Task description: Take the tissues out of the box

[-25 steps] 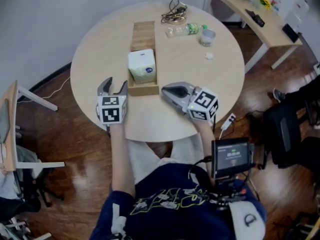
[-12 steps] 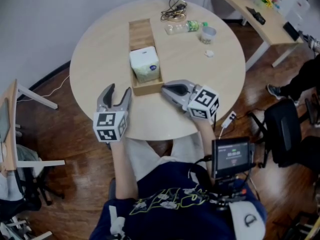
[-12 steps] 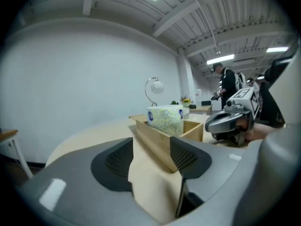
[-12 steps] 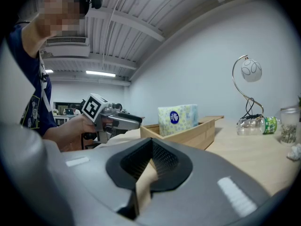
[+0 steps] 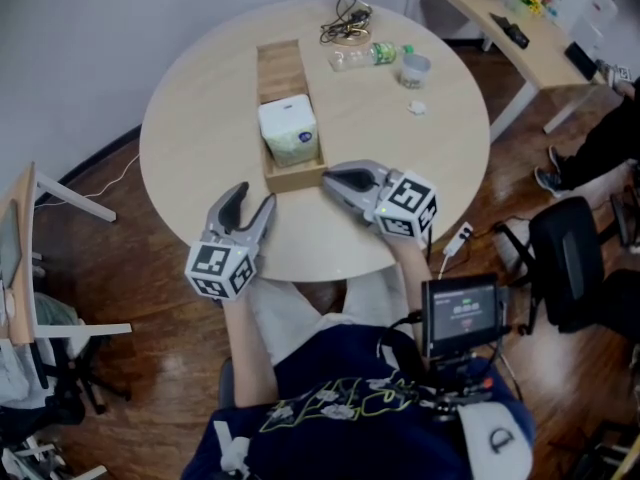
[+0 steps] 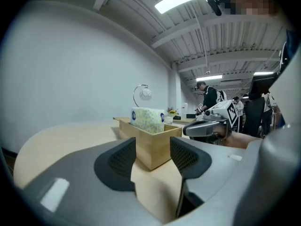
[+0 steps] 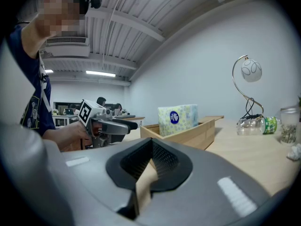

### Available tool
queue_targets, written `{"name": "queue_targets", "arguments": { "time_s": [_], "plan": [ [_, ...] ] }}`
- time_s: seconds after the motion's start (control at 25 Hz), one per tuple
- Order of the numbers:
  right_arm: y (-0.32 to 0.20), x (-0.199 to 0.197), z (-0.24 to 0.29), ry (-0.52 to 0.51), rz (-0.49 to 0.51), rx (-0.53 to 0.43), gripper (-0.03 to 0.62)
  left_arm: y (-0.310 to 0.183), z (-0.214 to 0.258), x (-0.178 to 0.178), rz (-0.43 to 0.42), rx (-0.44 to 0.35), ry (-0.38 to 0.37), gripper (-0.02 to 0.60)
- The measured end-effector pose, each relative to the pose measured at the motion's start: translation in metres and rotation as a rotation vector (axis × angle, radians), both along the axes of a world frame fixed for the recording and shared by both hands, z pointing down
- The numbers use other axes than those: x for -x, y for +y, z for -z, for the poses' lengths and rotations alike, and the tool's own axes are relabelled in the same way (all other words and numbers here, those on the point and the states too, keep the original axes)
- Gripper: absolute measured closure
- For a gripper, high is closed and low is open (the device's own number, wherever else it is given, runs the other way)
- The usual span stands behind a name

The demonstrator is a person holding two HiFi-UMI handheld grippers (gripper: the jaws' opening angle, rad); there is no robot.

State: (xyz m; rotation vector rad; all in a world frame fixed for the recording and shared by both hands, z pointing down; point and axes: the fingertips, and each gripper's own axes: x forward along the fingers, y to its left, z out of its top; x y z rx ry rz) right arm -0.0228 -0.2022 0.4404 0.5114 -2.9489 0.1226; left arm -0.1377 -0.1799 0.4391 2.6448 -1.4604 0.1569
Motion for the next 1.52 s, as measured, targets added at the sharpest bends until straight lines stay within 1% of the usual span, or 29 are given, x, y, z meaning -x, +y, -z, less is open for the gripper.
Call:
{"name": "queue_targets", "arguments": {
  "time_s": [0.08,0.24,0.4,0.48,0.52,0.56,0.6,0.64,0.72,0.84,0.96,1.08,1.16,1.28,1.32,1.52],
  "plan": [
    [-0.001,-0.001,0.001,-0.002,0.002,-0.005,0.597,-0.002,0.002,0.002,0.009,-0.012,0.01,0.35],
    [0.001,-0.001,0.002,-0.001,-0.001,-0.003,0.597,-0.006,-0.006,-0.001,0.001,0.048,-0.003,0.351],
    [0.002,-0.002,0.001,0.001,0.003,-0.005,0.597,-0.004,-0.004,0.0,0.009,0.03,-0.001,0.356],
    [0.003,-0.003,0.001,0.003,0.001,-0.005,0.597,-0.003,-0.006,-0.003,-0.009,0.045,-0.006,0.357],
    [0.004,-0.003,0.001,0.003,-0.001,-0.005,0.597,-0.003,-0.007,-0.006,-0.031,0.058,-0.009,0.38],
    [0.004,-0.003,0.001,0.003,-0.003,-0.006,0.597,-0.002,-0.009,-0.01,-0.057,0.075,-0.013,0.443],
    [0.004,-0.003,0.002,0.003,-0.004,-0.007,0.597,-0.002,-0.012,-0.013,-0.081,0.095,-0.017,0.525],
    [0.004,-0.003,0.002,0.002,-0.004,-0.008,0.597,-0.002,-0.014,-0.015,-0.095,0.116,-0.022,0.56],
    [0.004,0.0,0.002,0.0,-0.005,-0.008,0.597,-0.005,-0.018,-0.013,-0.091,0.149,-0.029,0.561],
    [0.002,0.001,0.002,0.001,-0.002,-0.009,0.597,-0.007,-0.02,-0.011,-0.078,0.165,-0.032,0.561],
    [0.003,-0.001,0.001,0.002,0.003,-0.009,0.597,-0.004,-0.019,-0.014,-0.095,0.149,-0.029,0.578],
    [0.003,0.0,0.003,0.0,0.001,-0.011,0.597,0.0,-0.011,-0.013,-0.096,0.09,-0.017,0.578],
    [0.003,0.0,0.004,0.0,-0.001,-0.01,0.597,0.003,-0.008,-0.014,-0.112,0.067,-0.013,0.58],
    [0.003,-0.001,0.0,0.002,-0.003,-0.004,0.597,0.007,-0.013,-0.022,-0.182,0.099,-0.025,0.58],
    [0.004,-0.001,-0.001,0.003,-0.002,-0.003,0.597,0.009,-0.015,-0.023,-0.193,0.107,-0.028,0.58],
    [0.006,-0.001,0.002,0.009,-0.005,-0.004,0.597,0.008,-0.014,-0.022,-0.193,0.112,-0.028,0.58]
  ]
}}
